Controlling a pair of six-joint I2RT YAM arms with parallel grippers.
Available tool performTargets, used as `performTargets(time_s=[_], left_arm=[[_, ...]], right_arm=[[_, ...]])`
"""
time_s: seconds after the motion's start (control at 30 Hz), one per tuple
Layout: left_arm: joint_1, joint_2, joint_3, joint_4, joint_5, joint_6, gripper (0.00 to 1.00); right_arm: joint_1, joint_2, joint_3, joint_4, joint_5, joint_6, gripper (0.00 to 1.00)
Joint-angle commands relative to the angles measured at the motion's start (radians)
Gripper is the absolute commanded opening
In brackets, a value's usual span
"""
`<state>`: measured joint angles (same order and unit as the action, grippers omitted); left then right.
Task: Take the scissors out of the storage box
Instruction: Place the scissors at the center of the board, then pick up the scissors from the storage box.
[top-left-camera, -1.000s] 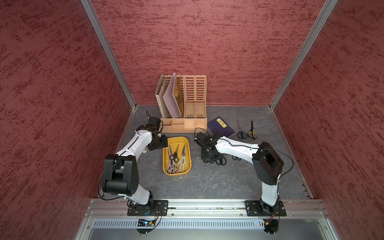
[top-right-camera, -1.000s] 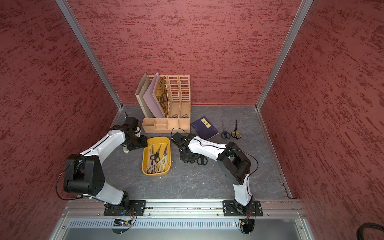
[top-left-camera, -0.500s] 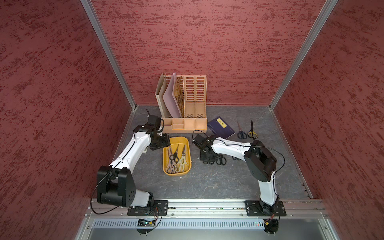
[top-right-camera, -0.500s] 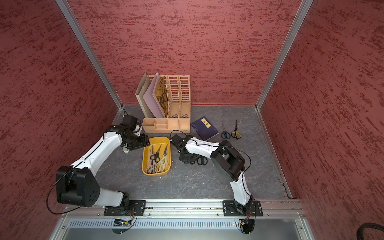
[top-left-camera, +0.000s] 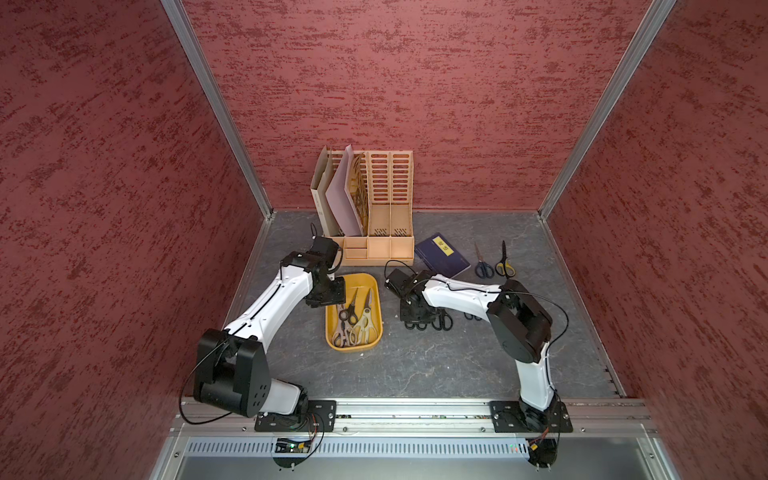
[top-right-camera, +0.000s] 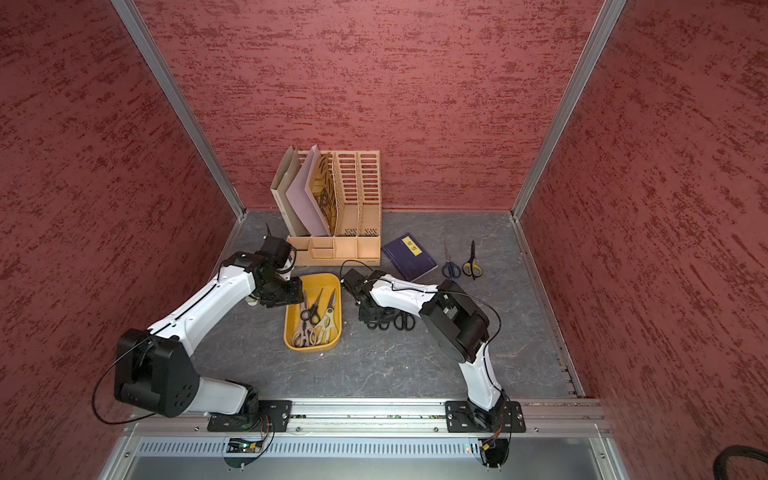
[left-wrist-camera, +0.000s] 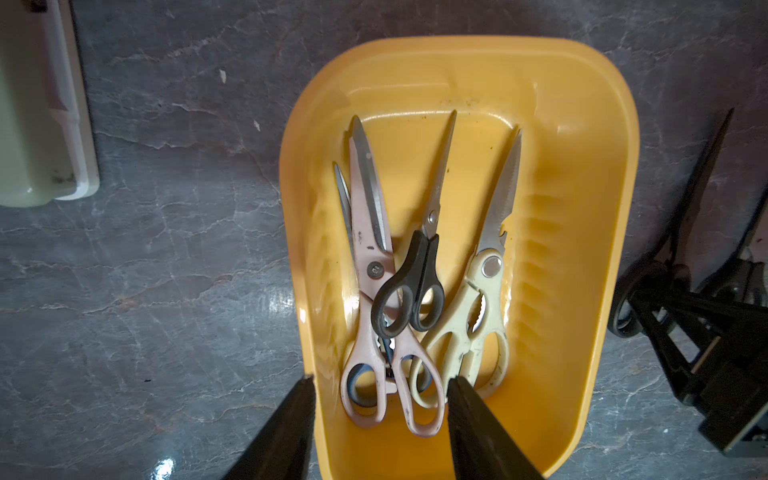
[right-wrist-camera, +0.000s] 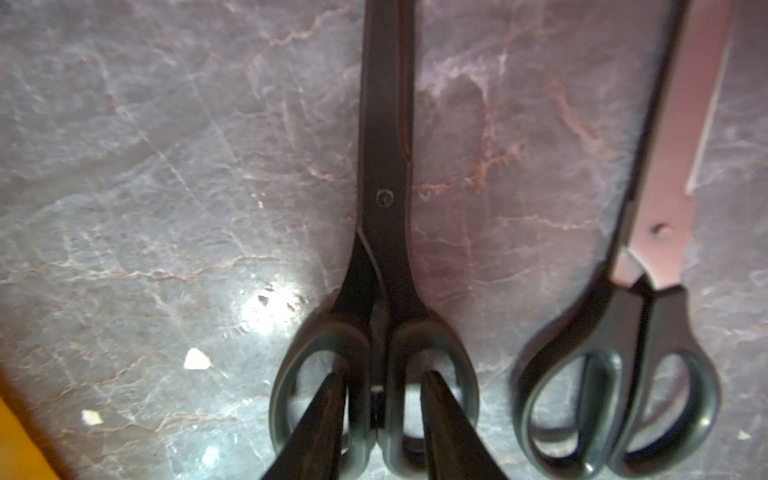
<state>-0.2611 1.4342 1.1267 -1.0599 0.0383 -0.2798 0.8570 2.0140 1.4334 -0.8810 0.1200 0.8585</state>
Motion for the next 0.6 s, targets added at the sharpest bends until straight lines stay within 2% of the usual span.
performTargets(time_s=[0.0,0.3,0.57], left_arm=[[-0.026,0.015,0.023,-0.027,-0.051,-0.020,0.53],[-0.061,0.058,-0.008,-0.002,-0.085,-0.027,0.46],[-0.103,0.143,-0.003,0.014,-0.108,-0.018,0.34]], right_arm=[[0.005,-0.117,0.016,-0.006,0.040,-0.010,0.36],[0.005,-0.347,-0.044,0.042,-0.022,-0.039,0.36],[0.002,-0.436,-0.089,0.066,-0.024,-0.035,0.36]])
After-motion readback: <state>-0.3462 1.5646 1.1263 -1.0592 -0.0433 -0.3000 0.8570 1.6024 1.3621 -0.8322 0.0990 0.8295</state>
